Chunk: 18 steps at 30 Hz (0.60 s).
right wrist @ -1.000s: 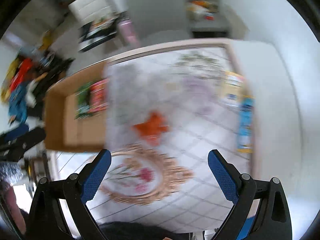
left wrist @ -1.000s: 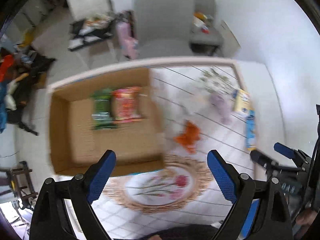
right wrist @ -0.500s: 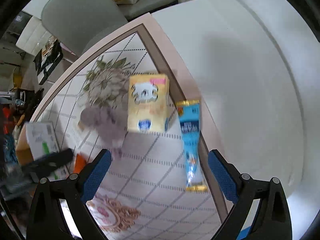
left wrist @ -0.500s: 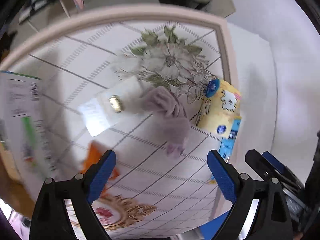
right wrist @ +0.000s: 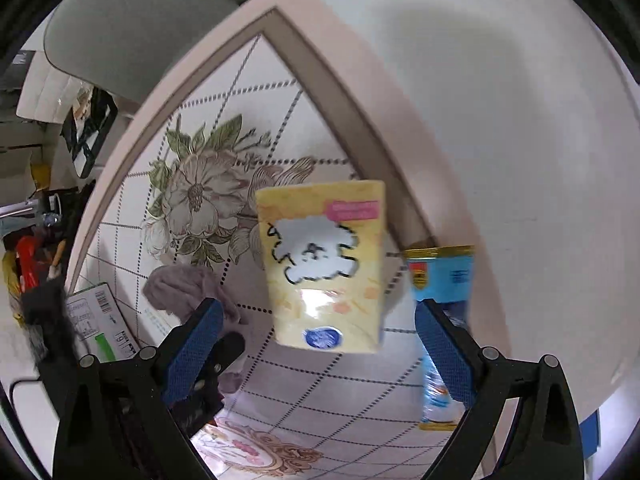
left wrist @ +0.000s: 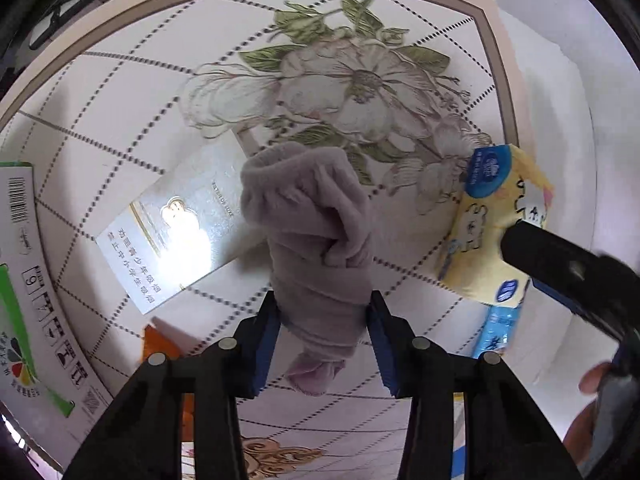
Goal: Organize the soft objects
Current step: 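Grasp the lavender towel with the left tool while the right tool grasps the yellow tissue pack, then carry the towel and tissue pack into the box and release both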
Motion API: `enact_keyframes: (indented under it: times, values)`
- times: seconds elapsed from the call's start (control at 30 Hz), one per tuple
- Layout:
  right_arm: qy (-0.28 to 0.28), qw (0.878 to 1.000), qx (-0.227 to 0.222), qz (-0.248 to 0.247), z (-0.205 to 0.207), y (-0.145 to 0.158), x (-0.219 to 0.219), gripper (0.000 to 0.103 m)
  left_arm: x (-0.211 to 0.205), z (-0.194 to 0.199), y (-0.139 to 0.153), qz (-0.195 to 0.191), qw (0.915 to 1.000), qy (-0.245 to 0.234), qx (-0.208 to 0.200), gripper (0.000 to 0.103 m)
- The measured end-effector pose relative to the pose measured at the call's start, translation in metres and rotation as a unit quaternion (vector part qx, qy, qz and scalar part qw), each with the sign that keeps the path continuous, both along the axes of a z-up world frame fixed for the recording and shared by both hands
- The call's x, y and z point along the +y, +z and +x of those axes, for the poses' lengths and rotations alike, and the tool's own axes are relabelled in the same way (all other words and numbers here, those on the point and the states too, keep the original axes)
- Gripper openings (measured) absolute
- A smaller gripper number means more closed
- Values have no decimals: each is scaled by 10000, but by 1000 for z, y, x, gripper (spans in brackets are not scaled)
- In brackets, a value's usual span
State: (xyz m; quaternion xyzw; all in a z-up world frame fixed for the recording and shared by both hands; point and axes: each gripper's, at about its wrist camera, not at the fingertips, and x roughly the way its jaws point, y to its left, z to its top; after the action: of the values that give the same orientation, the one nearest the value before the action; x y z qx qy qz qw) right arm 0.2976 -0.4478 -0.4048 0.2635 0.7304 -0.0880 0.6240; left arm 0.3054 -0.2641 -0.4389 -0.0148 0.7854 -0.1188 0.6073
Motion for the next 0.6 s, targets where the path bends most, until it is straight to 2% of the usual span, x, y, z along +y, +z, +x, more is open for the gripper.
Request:
enact_keyframes:
  times: [0.03, 0.07, 0.13, 0.27, 0.37, 0.6]
  values:
    - [20, 10000, 91, -30, 2, -5, 3, 92, 4, -2, 0, -15, 10000, 44, 8, 40]
    - [8, 9998, 177, -62, 3, -11, 5, 80, 7, -3, 0, -7, 10000, 66, 11, 40]
    - [-3, 9994, 306, -169, 3, -17, 6, 67, 10, -6, 4, 79, 9999, 28, -77, 39]
    - [57, 9990, 194, -386, 1, -11, 10, 64, 16, -10, 17, 127, 9994, -131, -289, 38]
    - [205, 9988, 97, -439, -7, 1, 14, 64, 17, -16, 40, 62, 9985, -189, -511, 38]
    - [485, 9973, -463, -303, -31, 63, 43, 63, 53, -38, 115, -490, 9937, -78, -1003, 38]
